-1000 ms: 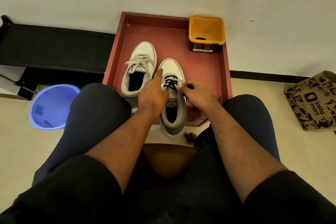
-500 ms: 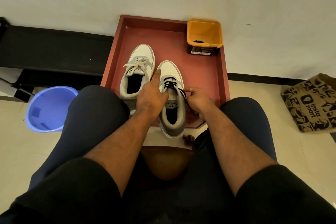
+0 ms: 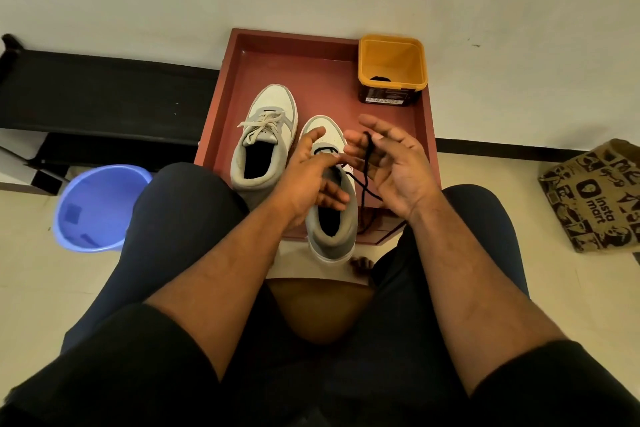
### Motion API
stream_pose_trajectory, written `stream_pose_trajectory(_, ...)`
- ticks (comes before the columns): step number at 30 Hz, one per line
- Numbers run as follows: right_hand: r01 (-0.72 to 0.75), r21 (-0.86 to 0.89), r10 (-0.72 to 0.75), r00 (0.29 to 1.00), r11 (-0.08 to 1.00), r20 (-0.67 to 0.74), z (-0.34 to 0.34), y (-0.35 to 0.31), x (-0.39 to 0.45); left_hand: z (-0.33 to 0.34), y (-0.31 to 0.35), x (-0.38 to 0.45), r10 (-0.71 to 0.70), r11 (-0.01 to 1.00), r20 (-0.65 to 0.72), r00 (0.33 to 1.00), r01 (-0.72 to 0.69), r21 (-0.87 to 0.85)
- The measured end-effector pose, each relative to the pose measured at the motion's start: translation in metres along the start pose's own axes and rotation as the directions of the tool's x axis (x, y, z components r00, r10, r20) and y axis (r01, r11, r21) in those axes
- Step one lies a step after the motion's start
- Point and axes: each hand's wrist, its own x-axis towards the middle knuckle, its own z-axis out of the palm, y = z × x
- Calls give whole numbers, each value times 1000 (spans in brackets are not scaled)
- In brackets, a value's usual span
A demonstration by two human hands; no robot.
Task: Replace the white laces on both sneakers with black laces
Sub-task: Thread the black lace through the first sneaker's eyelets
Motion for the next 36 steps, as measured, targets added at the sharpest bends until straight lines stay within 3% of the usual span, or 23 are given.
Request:
stream_pose_trajectory(3, -6, 52, 3, 998, 999, 55, -1, 0, 0, 1, -2, 0, -79, 992, 164, 983, 93, -80)
stream_pose_trajectory(9, 58, 45, -52, 991, 997, -122, -2, -2, 3, -1, -2, -7, -133, 974, 304, 943, 67, 217)
stream_pose_trajectory(12, 65, -112, -100, 936, 992, -339, -12, -3, 7, -6, 4, -14, -188, 948, 290, 938, 97, 303)
stream_pose_trajectory(14, -41, -388, -131, 904, 921, -406, -21, 1, 12, -14, 10, -15, -166, 930, 151, 974, 104, 352)
stream_pose_trajectory(16, -109, -762, -153, 952, 638, -264, -26, 5, 15, -23, 14, -15, -102, 937, -8, 995, 99, 335)
stream_pose_trajectory(17, -87, -846, -123, 977, 525, -177, -26, 7, 16, -25, 15, -15, -70, 945, -66, 995, 87, 315)
stream_pose_trajectory(20, 100, -918, -69, 994, 383, 80, -16, 13, 10, -26, 18, -16, -30, 953, -116, 993, 63, 296)
stream_pose_trajectory(23, 240, -965, -188, 958, 110, 217, -9, 24, 9, -25, 17, -19, -48, 925, -65, 997, 68, 373)
stream_pose_trajectory(24, 196, -976, -255, 953, 95, 166, -10, 25, 9, -27, 17, -20, -45, 911, -58, 997, 65, 407)
stream_pose_trajectory(26, -10, -983, -383, 920, 185, -81, -19, 20, 12, -33, 17, -24, -20, 886, -76, 997, 53, 460)
stream_pose_trajectory(28, -197, -945, -406, 866, 261, -292, -30, 11, 16, -41, 17, -28, -6, 874, -105, 994, 56, 483)
stream_pose_trajectory(29, -229, -947, -381, 874, 224, -302, -32, 9, 16, -43, 19, -29, -11, 875, -111, 994, 63, 480)
stream_pose_trajectory(30, -189, -974, -337, 915, 128, -222, -29, 8, 15, -43, 20, -30, -20, 878, -104, 994, 67, 474)
stream_pose_trajectory(32, 88, -996, -190, 978, -18, 90, -13, 17, 11, -38, 22, -31, -40, 879, -68, 997, 67, 473)
stream_pose_trajectory(34, 307, -952, -130, 944, 0, 304, 2, 32, 4, -33, 23, -32, -49, 875, -40, 998, 62, 480)
stream_pose_trajectory(36, 273, -954, -231, 943, 121, 241, 2, 34, 3, -35, 23, -33, -38, 879, -54, 998, 59, 473)
